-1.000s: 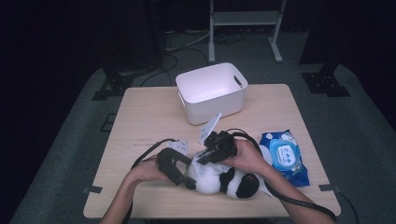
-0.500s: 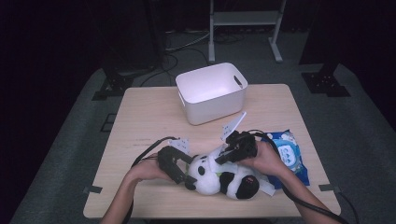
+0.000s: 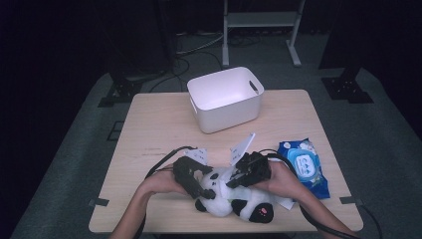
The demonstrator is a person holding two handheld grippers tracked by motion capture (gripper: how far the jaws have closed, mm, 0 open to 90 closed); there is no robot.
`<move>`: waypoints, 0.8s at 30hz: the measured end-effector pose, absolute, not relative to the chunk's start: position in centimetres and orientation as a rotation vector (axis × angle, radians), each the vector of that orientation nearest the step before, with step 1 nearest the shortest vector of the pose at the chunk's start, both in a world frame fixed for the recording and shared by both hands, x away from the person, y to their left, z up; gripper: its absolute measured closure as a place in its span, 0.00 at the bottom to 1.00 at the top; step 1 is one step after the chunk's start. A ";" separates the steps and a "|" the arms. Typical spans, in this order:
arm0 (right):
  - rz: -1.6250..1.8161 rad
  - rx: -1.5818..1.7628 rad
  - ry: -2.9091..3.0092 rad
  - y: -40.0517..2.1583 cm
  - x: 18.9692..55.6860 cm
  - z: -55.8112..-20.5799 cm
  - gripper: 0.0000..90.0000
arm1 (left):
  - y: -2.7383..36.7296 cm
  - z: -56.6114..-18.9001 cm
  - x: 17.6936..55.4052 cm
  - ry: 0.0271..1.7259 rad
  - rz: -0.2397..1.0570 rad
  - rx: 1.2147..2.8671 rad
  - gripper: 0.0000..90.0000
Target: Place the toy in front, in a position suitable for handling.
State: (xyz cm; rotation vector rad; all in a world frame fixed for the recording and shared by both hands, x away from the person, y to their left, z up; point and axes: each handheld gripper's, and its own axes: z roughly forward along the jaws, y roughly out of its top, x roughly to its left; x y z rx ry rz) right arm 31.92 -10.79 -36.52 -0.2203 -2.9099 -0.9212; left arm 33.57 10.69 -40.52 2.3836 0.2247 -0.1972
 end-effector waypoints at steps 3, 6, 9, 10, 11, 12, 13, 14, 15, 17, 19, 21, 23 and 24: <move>-0.932 -0.223 -2.938 -10.6 32.0 -36.0 0.93 | 10.4 -40.8 33.4 0.221 -0.170 2.405 0.08; -0.977 -0.247 -2.946 -10.1 32.4 -35.6 0.93 | 10.5 -40.8 33.4 0.213 -0.171 2.405 0.08; -0.969 -0.234 -2.971 -9.0 32.5 -35.6 0.93 | 10.5 -40.8 33.3 0.210 -0.168 2.404 0.08; -0.970 -0.225 -2.977 -8.7 32.7 -35.6 0.93 | 10.5 -40.8 33.3 0.210 -0.169 2.402 0.08; -0.973 -0.223 -2.982 -8.5 32.7 -35.5 0.93 | 10.5 -40.8 33.3 0.209 -0.168 2.400 0.08; -0.964 -0.235 -2.989 -8.1 32.8 -35.5 0.93 | 10.5 -40.8 33.3 0.209 -0.167 2.401 0.08; -0.957 -0.231 -2.997 -7.7 32.9 -35.5 0.93 | 10.5 -40.8 33.3 0.211 -0.170 2.401 0.08; -0.950 -0.235 -3.006 -7.5 33.1 -35.6 0.93 | 10.5 -40.8 33.2 0.210 -0.166 2.403 0.08; -0.937 -0.245 -3.007 -7.3 33.2 -35.6 0.93 | 10.5 -40.9 33.2 0.212 -0.165 2.403 0.08; -0.920 -0.247 -3.013 -7.3 33.4 -35.7 0.93 | 10.6 -40.9 33.3 0.213 -0.161 2.408 0.08; -0.914 -0.271 -3.016 -7.7 33.5 -35.5 0.93 | 10.6 -40.9 33.2 0.210 -0.160 2.408 0.08; -0.911 -0.297 -3.011 -8.4 33.6 -35.4 0.93 | 10.6 -40.9 33.2 0.212 -0.158 2.410 0.09; -0.907 -0.326 -3.010 -9.4 33.4 -35.5 0.93 | 10.6 -40.9 33.1 0.215 -0.152 2.414 0.09; -0.917 -0.327 -3.009 -10.1 33.4 -35.6 0.93 | 10.6 -40.9 33.1 0.213 -0.150 2.415 0.09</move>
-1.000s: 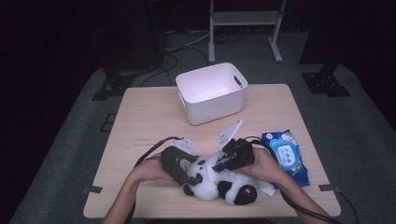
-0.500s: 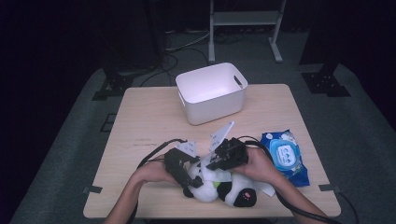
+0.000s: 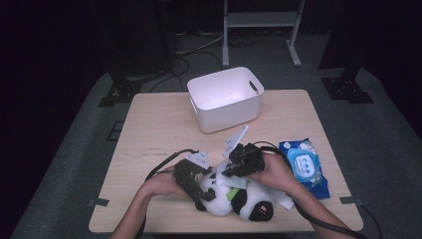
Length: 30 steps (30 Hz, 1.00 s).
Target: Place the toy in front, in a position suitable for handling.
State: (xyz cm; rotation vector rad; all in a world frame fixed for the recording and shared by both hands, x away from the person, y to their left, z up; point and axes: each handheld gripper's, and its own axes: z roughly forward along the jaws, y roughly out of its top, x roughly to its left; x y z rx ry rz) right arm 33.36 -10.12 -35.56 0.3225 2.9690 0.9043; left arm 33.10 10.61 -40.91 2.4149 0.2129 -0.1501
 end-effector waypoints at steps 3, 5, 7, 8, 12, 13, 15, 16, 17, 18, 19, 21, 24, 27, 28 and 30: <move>0.914 0.366 2.959 -11.7 33.0 -35.6 0.93 | 10.6 -40.9 33.2 0.217 -0.153 2.417 0.09; 0.924 0.399 2.956 -12.8 32.7 -35.7 0.93 | 10.6 -40.9 33.2 0.221 -0.154 2.416 0.09; 0.951 0.422 2.949 -13.9 32.4 -35.8 0.93 | 10.6 -40.9 33.1 0.219 -0.155 2.415 0.09; 0.971 0.432 2.941 -14.3 32.2 -35.8 0.93 | 10.6 -40.9 33.1 0.217 -0.156 2.414 0.09; 1.025 0.448 2.907 -15.7 31.6 -35.5 0.93 | 10.5 -40.9 33.1 0.221 -0.155 2.415 0.09; 1.037 0.458 2.902 -15.9 31.5 -35.4 0.93 | 10.6 -40.9 33.2 0.219 -0.153 2.416 0.09; 1.043 0.471 2.897 -16.4 31.4 -35.2 0.93 | 10.6 -40.9 33.2 0.219 -0.154 2.416 0.09; 1.045 0.477 2.895 -16.7 31.4 -35.2 0.93 | 10.6 -40.9 33.2 0.219 -0.154 2.416 0.09; 1.043 0.478 2.896 -17.0 31.4 -35.3 0.93 | 10.6 -40.9 33.2 0.219 -0.155 2.417 0.09; 1.053 0.487 2.896 -17.2 31.3 -35.3 0.93 | 10.6 -40.9 33.2 0.217 -0.154 2.417 0.09; 1.060 0.499 2.901 -17.5 31.3 -35.3 0.93 | 10.6 -40.9 33.2 0.218 -0.155 2.417 0.09; 1.066 0.512 2.905 -17.7 31.3 -35.6 0.93 | 10.6 -40.9 33.3 0.221 -0.158 2.413 0.09; 1.072 0.516 2.917 -17.5 31.5 -36.2 0.93 | 10.6 -40.8 33.4 0.222 -0.164 2.417 0.09; 1.097 0.504 2.925 -17.2 31.9 -36.3 0.93 | 10.5 -40.4 33.7 0.239 -0.168 2.399 0.08; 1.098 0.505 2.927 -17.2 32.0 -36.3 0.93 | 10.5 -40.3 33.7 0.237 -0.168 2.388 0.08; 1.100 0.495 2.933 -17.0 32.1 -36.2 0.93 | 10.2 -40.3 33.8 0.234 -0.163 2.379 0.08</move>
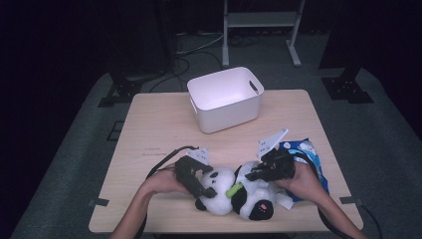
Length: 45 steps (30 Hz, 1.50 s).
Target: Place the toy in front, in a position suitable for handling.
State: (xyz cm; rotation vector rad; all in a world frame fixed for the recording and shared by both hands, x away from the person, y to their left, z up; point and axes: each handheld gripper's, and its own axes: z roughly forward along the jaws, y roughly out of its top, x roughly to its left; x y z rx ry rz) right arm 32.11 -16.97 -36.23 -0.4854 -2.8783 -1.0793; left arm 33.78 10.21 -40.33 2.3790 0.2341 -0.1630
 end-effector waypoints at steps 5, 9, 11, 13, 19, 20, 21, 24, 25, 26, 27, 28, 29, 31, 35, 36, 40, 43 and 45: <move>-1.118 -0.466 -2.870 -16.1 32.5 -35.8 0.93 | 9.8 -40.6 33.8 0.229 -0.167 2.377 0.08; -1.074 -0.414 -2.897 -13.6 32.9 -35.6 0.93 | 9.9 -40.6 33.6 0.230 -0.164 2.377 0.08; -1.045 -0.381 -2.915 -12.1 33.1 -35.6 0.93 | 9.9 -40.7 33.6 0.231 -0.162 2.372 0.08; -1.014 -0.354 -2.937 -10.8 33.3 -35.6 0.93 | 10.1 -40.8 33.5 0.235 -0.164 2.365 0.08; -0.990 -0.303 -2.927 -9.6 33.3 -35.4 0.93 | 10.3 -40.4 33.9 0.253 -0.167 2.359 0.08; -0.981 -0.297 -2.923 -9.7 33.3 -35.6 0.93 | 10.3 -40.3 33.9 0.253 -0.166 2.359 0.08; -0.984 -0.296 -2.917 -9.8 33.3 -35.7 0.93 | 10.3 -40.3 33.9 0.252 -0.167 2.361 0.08; -0.990 -0.310 -2.881 -10.4 33.0 -36.1 0.94 | 10.1 -40.0 34.0 0.249 -0.169 2.349 0.08; -0.991 -0.303 -2.875 -10.5 33.0 -36.3 0.94 | 10.0 -39.9 34.0 0.252 -0.169 2.347 0.08; -0.992 -0.306 -2.870 -10.7 32.9 -36.4 0.94 | 9.9 -39.9 34.1 0.253 -0.168 2.344 0.07; -0.987 -0.308 -2.869 -10.8 32.8 -36.4 0.94 | 9.7 -39.9 34.1 0.252 -0.175 2.351 0.05; -0.976 -0.312 -2.870 -10.9 32.7 -36.5 0.94 | 9.4 -39.9 34.2 0.248 -0.181 2.365 0.04; -0.973 -0.307 -2.877 -11.0 32.7 -36.5 0.94 | 9.1 -40.1 34.3 0.242 -0.189 2.376 0.03; -0.963 -0.305 -2.879 -11.1 32.7 -36.5 0.94 | 8.8 -40.2 34.6 0.229 -0.210 2.387 0.01; -0.959 -0.303 -2.884 -11.2 32.7 -36.6 0.94 | 8.3 -40.7 35.2 0.229 -0.265 2.379 0.00; -0.957 -0.302 -2.885 -11.2 32.8 -36.7 0.94 | 8.2 -40.8 35.4 0.214 -0.276 2.391 0.00; -0.940 -0.298 -2.884 -11.0 32.9 -36.8 0.94 | 7.9 -41.2 35.3 0.176 -0.289 2.420 0.00; -0.929 -0.291 -2.894 -10.7 33.0 -36.8 0.94 | 7.8 -41.5 35.1 0.167 -0.262 2.432 0.02; -0.924 -0.285 -2.898 -10.6 33.1 -36.9 0.94 | 8.2 -41.3 35.1 0.173 -0.238 2.423 0.17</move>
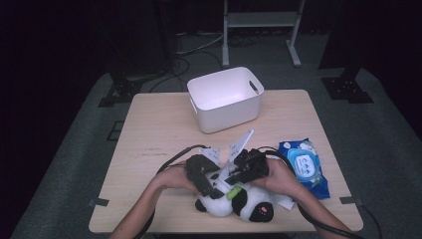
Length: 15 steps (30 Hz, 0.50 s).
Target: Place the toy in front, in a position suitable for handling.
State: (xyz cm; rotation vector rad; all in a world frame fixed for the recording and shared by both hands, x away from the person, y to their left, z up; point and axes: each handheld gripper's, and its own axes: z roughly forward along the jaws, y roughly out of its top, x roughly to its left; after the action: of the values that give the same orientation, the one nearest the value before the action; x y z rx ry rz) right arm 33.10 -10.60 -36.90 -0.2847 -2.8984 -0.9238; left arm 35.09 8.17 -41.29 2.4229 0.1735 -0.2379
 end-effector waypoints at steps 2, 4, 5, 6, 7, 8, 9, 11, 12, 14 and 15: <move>-0.927 -0.302 -2.904 -10.5 33.3 -36.8 0.94 | 8.6 -41.1 35.0 0.174 -0.208 2.416 0.29; -0.923 -0.316 -2.894 -10.4 33.6 -36.7 0.94 | 8.9 -41.0 35.0 0.183 -0.187 2.410 0.35; -0.930 -0.316 -2.895 -10.3 33.8 -36.6 0.94 | 9.1 -41.0 35.0 0.187 -0.178 2.407 0.36; -0.928 -0.315 -2.898 -10.1 34.0 -36.6 0.94 | 9.2 -41.0 35.1 0.196 -0.171 2.400 0.36; -0.927 -0.308 -2.907 -10.0 34.2 -36.5 0.94 | 9.4 -41.0 35.2 0.207 -0.163 2.395 0.36; -0.933 -0.312 -2.911 -9.8 34.3 -36.5 0.94 | 9.6 -40.9 35.2 0.207 -0.142 2.397 0.36; -0.942 -0.307 -2.915 -9.7 34.5 -36.4 0.94 | 9.8 -40.7 35.3 0.216 -0.113 2.399 0.36; -0.958 -0.323 -2.912 -9.4 35.0 -36.3 0.94 | 10.1 -40.4 35.4 0.220 -0.055 2.413 0.36; -0.966 -0.321 -2.912 -9.2 35.3 -36.2 0.94 | 10.3 -40.1 35.4 0.206 0.001 2.430 0.36; -0.994 -0.324 -2.907 -8.8 35.9 -36.1 0.94 | 10.7 -39.8 35.5 0.197 0.069 2.445 0.36; -1.005 -0.339 -2.898 -8.7 36.1 -35.9 0.94 | 10.9 -39.6 35.5 0.191 0.122 2.456 0.36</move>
State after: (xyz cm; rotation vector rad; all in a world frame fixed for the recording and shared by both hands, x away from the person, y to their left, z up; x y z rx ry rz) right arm 36.08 -8.67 -35.95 -0.3394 -2.8982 -1.0053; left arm 35.48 10.89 -39.59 2.4555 0.1914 0.1218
